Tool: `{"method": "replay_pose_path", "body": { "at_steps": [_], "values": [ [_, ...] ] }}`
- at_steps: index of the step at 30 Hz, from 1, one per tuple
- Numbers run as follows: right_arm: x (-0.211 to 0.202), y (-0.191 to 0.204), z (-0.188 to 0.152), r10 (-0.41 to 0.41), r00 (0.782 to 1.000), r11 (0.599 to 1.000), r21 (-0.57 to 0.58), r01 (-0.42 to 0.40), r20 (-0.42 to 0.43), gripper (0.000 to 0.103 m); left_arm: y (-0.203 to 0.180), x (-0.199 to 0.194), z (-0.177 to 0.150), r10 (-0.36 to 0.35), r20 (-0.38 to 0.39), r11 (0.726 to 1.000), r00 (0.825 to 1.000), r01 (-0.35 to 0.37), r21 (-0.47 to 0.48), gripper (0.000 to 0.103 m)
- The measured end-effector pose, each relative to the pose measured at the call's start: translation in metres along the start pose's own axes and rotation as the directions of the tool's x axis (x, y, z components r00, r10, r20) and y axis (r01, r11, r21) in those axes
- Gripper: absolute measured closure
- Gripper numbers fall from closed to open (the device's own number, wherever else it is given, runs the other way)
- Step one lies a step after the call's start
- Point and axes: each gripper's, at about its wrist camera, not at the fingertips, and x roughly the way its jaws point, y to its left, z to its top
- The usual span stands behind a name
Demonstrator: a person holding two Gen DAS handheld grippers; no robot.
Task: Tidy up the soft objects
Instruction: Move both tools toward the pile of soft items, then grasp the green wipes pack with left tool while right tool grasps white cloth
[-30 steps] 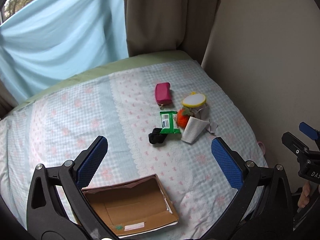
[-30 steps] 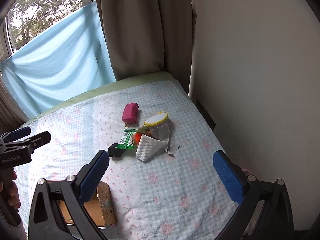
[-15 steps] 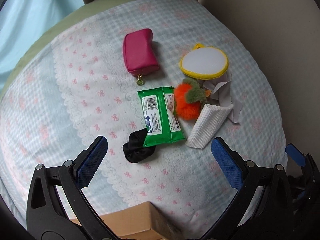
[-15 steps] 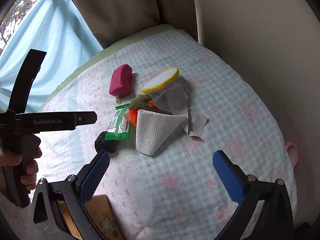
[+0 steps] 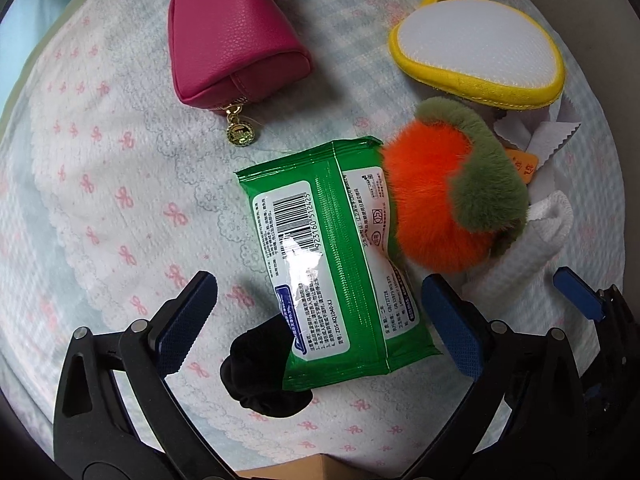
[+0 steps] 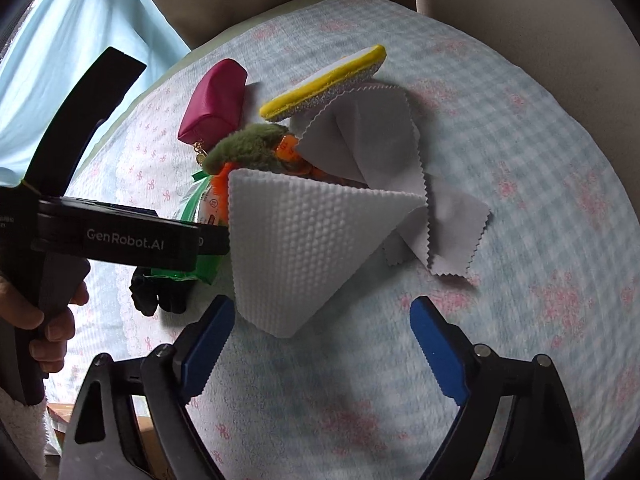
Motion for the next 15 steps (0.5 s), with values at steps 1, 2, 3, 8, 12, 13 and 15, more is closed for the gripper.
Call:
{"method": "replay_pose_path", "body": {
  "at_steps": [1, 2, 3, 8, 12, 13, 15],
  "values": [
    [0.005, 0.000, 0.002, 0.006, 1.000, 1.000, -0.003, -0.006, 0.000, 0.018, 0.001, 0.004, 0.001, -0.002, -0.006, 1.000, 1.000, 0.002, 0.002, 0.006],
    [0.009, 0.000, 0.005, 0.007, 1.000, 1.000, -0.013, -0.007, -0.001, 0.019, 0.001, 0.009, 0.002, -0.003, -0.012, 1.000, 1.000, 0.003, 0.006, 0.007],
    [0.013, 0.000, 0.007, 0.006, 1.000, 1.000, -0.025, -0.006, -0.001, 0.023, 0.001, 0.013, 0.003, -0.003, -0.017, 1.000, 1.000, 0.003, 0.010, 0.010],
    [0.026, 0.001, 0.018, 0.026, 1.000, 0.997, -0.072, -0.027, -0.017, 0.044, -0.001, 0.028, 0.013, -0.006, -0.020, 1.000, 1.000, 0.006, 0.022, 0.028],
    [0.028, 0.001, 0.024, 0.035, 0.999, 0.996, -0.078, -0.037, -0.024, 0.061, -0.003, 0.036, 0.027, -0.006, -0.011, 1.000, 1.000, 0.006, 0.026, 0.046],
    [0.028, 0.001, 0.024, 0.038, 0.999, 0.996, -0.076, -0.040, -0.026, 0.064, -0.003, 0.037, 0.030, -0.003, -0.008, 1.000, 1.000, 0.003, 0.025, 0.050],
    [0.028, 0.000, 0.025, 0.045, 0.999, 0.996, -0.071, -0.047, -0.030, 0.070, -0.001, 0.036, 0.036, -0.012, 0.001, 1.000, 1.000, 0.012, 0.018, 0.054]
  ]
}}
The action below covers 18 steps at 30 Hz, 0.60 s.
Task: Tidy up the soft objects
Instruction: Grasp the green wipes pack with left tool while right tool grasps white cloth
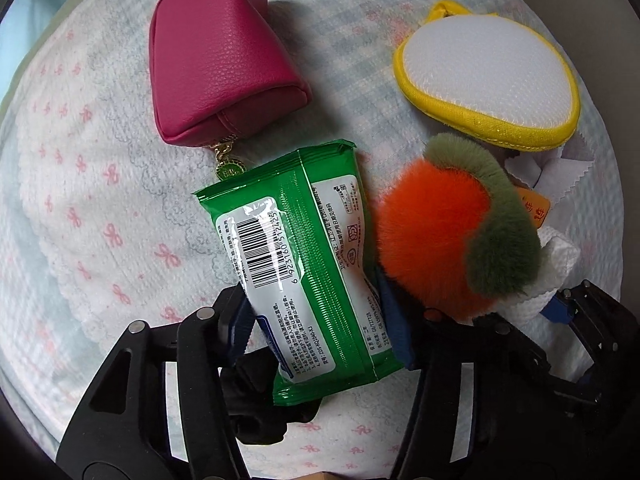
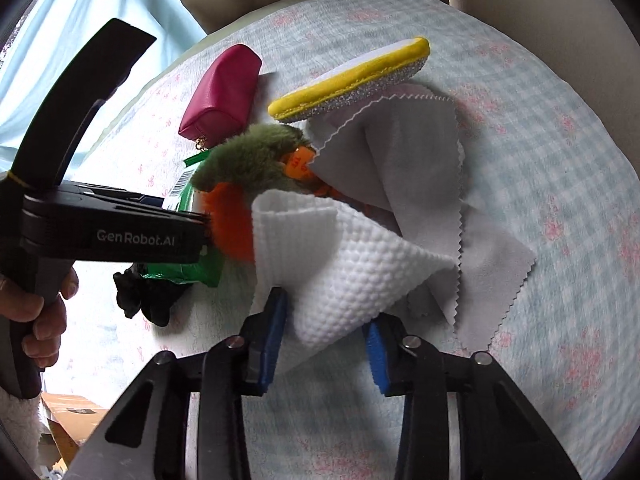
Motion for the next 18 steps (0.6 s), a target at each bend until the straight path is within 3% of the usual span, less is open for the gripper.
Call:
{"method": "replay_pose_path", "body": {
  "at_steps": [8, 18],
  "values": [
    [-0.011, 0.002, -0.008, 0.005, 1.000, 1.000, -0.001, -0.005, 0.012, 0.081, 0.018, -0.008, 0.002, -0.048, 0.028, 0.998, 0.998, 0.049, -0.040, 0.063],
    [-0.041, 0.005, -0.011, 0.020, 0.999, 1.000, 0.003, -0.020, 0.048, 0.090, 0.027, -0.052, -0.009, -0.059, 0.095, 0.996, 0.994, 0.065, -0.058, 0.064]
  ]
}}
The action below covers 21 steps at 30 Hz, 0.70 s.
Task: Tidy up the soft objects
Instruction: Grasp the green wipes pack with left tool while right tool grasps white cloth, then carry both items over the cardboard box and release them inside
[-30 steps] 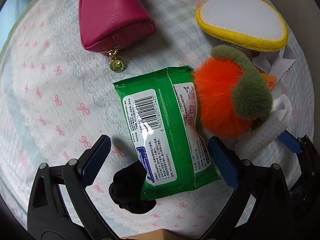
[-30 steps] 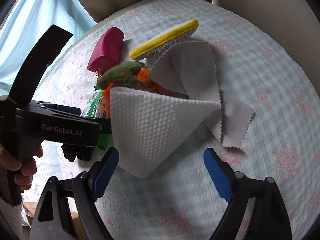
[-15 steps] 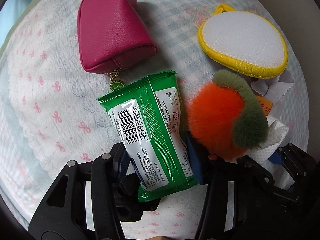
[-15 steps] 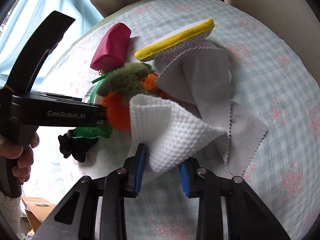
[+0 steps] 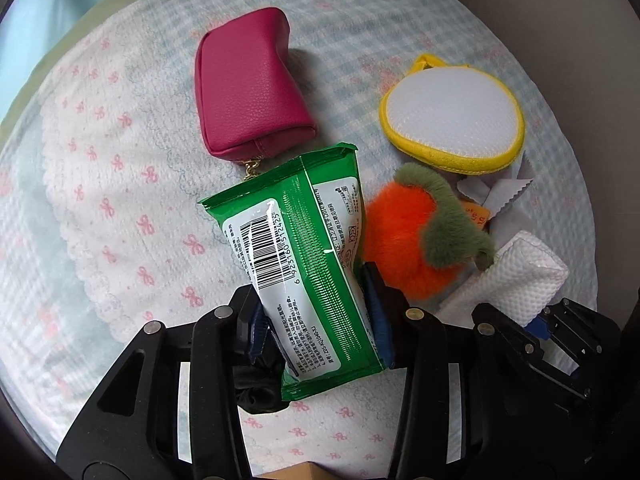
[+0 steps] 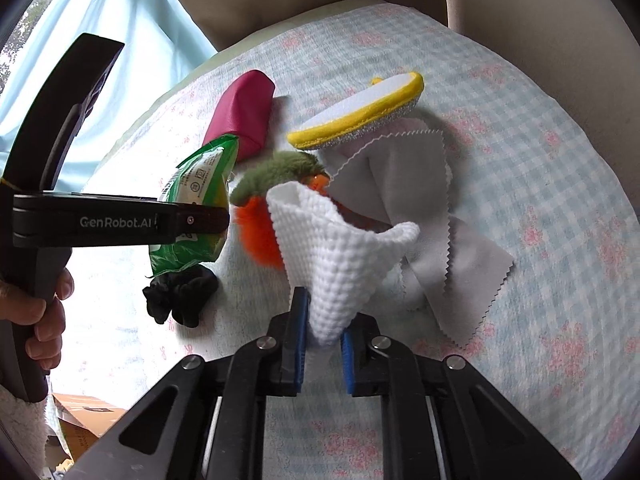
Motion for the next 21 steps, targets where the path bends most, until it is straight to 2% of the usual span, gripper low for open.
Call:
{"method": "replay_pose_path", "body": {
  "at_steps": [6, 11, 17, 21],
  "values": [
    [-0.029, 0.006, 0.003, 0.002, 0.999, 1.000, 0.000, -0.002, 0.042, 0.090, -0.016, -0.051, -0.021, -0.006, 0.067, 1.000, 0.998, 0.007, -0.024, 0.064],
    [-0.070, 0.018, 0.005, 0.007, 0.997, 1.000, -0.019, -0.006, 0.083, 0.092, -0.020, -0.094, -0.042, 0.002, 0.137, 0.999, 0.991, 0.003, -0.038, 0.064],
    [-0.140, 0.043, 0.004, 0.020, 0.990, 0.996, -0.087, -0.008, 0.137, 0.092, -0.032, -0.164, -0.087, 0.018, 0.231, 0.997, 0.973, 0.000, -0.079, 0.064],
    [-0.188, 0.066, -0.006, 0.040, 0.988, 0.987, -0.157, -0.016, 0.149, 0.092, -0.037, -0.216, -0.130, 0.039, 0.289, 0.990, 0.957, 0.001, -0.139, 0.064]
  ]
}}
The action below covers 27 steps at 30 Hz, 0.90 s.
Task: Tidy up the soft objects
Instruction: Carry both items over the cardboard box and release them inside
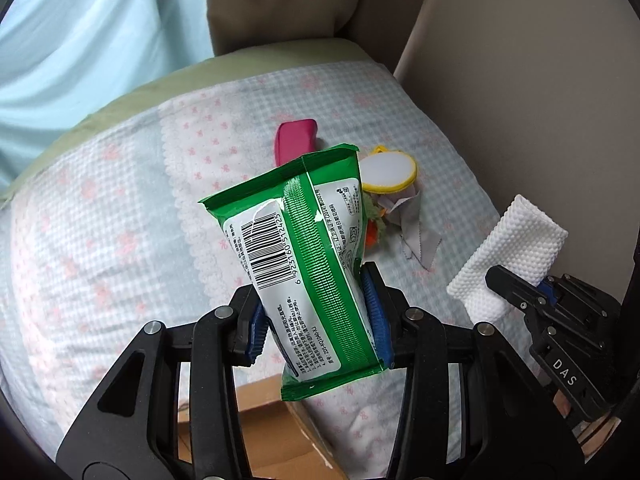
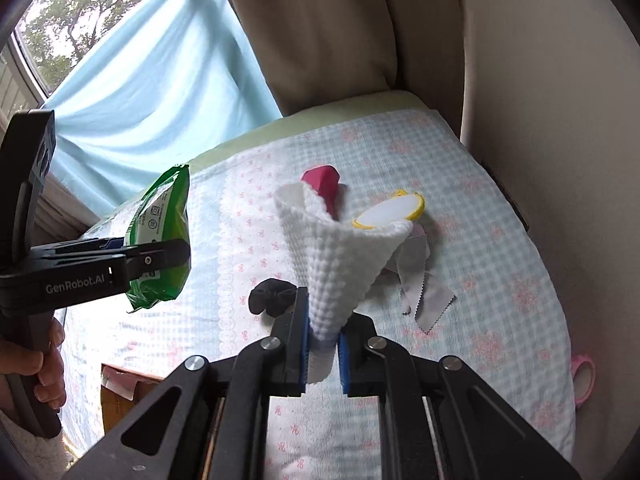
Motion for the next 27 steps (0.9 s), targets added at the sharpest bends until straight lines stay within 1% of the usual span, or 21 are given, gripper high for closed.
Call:
{"method": "replay_pose_path", "body": {
  "at_steps": [3, 6, 10, 13, 18, 22, 24, 27],
  "values": [
    [-0.032, 0.022, -0.005, 0.025, 1.000, 0.998, -0.065, -0.025, -0.007, 0.092, 0.006, -0.050, -0.030, 0.019, 0.037, 0.998, 0.999, -0.017, -0.064, 0.064],
    [-0.054, 0.047, -0.012, 0.063, 0.998, 0.989, -0.133, -0.066, -0.026, 0.092, 0.017, -0.092, -0.063, 0.050, 0.063, 0.989, 0.997, -0.041, -0.139, 0.064],
    [-0.069, 0.087, -0.027, 0.112, 0.992, 0.967, -0.225, -0.123, -0.063, 0.092, 0.038, -0.139, -0.113, 0.108, 0.078, 0.968, 0.991, -0.087, -0.236, 0.064],
    [-0.072, 0.118, -0.040, 0.138, 0.987, 0.947, -0.280, -0.157, -0.087, 0.092, 0.059, -0.166, -0.151, 0.142, 0.077, 0.948, 0.987, -0.113, -0.299, 0.064],
    [-0.066, 0.162, -0.066, 0.170, 0.973, 0.930, -0.300, -0.211, -0.156, 0.092, 0.095, -0.183, -0.205, 0.195, 0.045, 0.920, 0.980, -0.167, -0.354, 0.064],
    [-0.055, 0.191, -0.085, 0.197, 0.960, 0.923, -0.291, -0.251, -0.201, 0.092, 0.125, -0.179, -0.237, 0.198, 0.007, 0.908, 0.980, -0.180, -0.379, 0.064],
    [-0.046, 0.205, -0.093, 0.182, 0.959, 0.929, -0.283, -0.240, -0.218, 0.092, 0.139, -0.169, -0.248, 0.192, -0.012, 0.909, 0.981, -0.183, -0.376, 0.064],
    [-0.029, 0.219, -0.104, 0.159, 0.953, 0.944, -0.242, -0.223, -0.258, 0.092, 0.153, -0.155, -0.262, 0.170, -0.051, 0.923, 0.984, -0.177, -0.343, 0.064]
  ]
}}
